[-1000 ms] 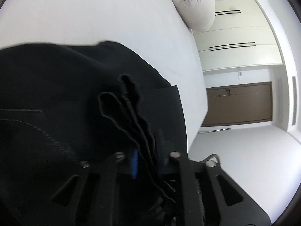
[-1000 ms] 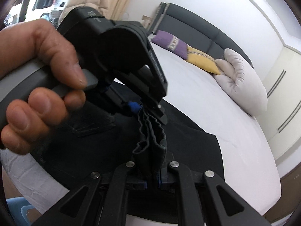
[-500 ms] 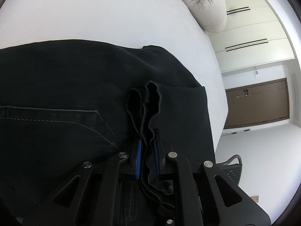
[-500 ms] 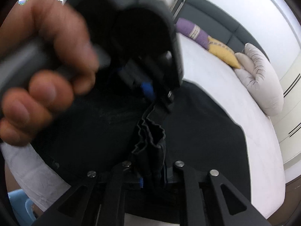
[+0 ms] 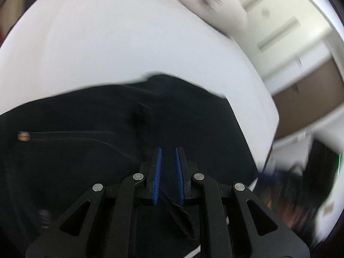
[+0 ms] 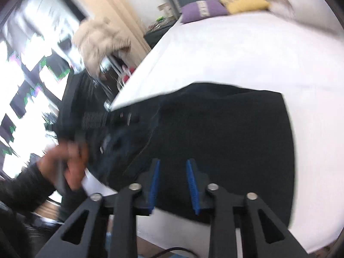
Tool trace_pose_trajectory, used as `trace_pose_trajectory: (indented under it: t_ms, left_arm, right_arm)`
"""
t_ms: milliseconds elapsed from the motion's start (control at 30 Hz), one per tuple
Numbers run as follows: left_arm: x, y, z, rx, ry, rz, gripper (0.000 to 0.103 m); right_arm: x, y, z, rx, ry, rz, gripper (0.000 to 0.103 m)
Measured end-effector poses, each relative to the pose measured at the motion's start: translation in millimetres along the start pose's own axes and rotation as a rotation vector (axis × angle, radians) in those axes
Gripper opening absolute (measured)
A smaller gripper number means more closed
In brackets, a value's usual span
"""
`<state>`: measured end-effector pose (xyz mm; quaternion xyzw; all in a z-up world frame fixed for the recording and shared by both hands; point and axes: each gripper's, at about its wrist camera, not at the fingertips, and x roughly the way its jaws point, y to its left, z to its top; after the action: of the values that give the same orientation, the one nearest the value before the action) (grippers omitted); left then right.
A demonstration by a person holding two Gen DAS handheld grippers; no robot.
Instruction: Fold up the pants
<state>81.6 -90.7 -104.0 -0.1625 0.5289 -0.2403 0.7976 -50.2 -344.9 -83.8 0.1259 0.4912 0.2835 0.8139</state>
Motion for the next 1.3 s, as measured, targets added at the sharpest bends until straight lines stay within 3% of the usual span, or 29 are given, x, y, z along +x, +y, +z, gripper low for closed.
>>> trace_pose_trajectory:
  t_ms: [100, 200, 333, 467, 533, 567, 700, 1033, 1300]
  left_arm:
    - [27, -24, -19, 0.129, 0.076, 0.052, 0.012]
    - [37, -30, -36, 0.163, 0.073, 0.062, 0.012]
    - [25, -12, -48, 0.153, 0.067, 0.024, 0.012]
    - [18, -1, -45, 0.166, 0.065, 0.024, 0.012]
    - [27, -15, -44, 0.166, 0.064, 0.022, 0.012]
    - [26, -12, -44, 0.162, 0.063, 0.014, 0.012]
    - [24, -6, -43, 0.15, 0.061, -0.005, 0.012]
    - [22, 3, -50, 0.156, 0.042, -0.005, 0.012]
    - [23, -3, -61, 0.156, 0.015, 0.003, 0.012]
  right_arm:
    - [-5, -69, 32, 0.139, -0.014, 0.097, 0.012]
    - [4, -123, 54, 0.264, -0.014, 0.19, 0.011]
    - [28, -161, 84, 0.338, 0.009, 0.27, 0.011]
    - [74, -182, 90, 0.406, 0.062, 0.277, 0.011]
    - [93, -199, 82, 0.462, 0.122, 0.259, 0.0]
    - [91, -205, 75, 0.473, 0.125, 0.268, 0.0]
    - [80, -206, 49, 0.493, 0.115, 0.34, 0.0]
    - [38, -166, -25, 0.453, 0.204, 0.332, 0.0]
    - [32, -166, -58, 0.519, 0.139, 0.317, 0.0]
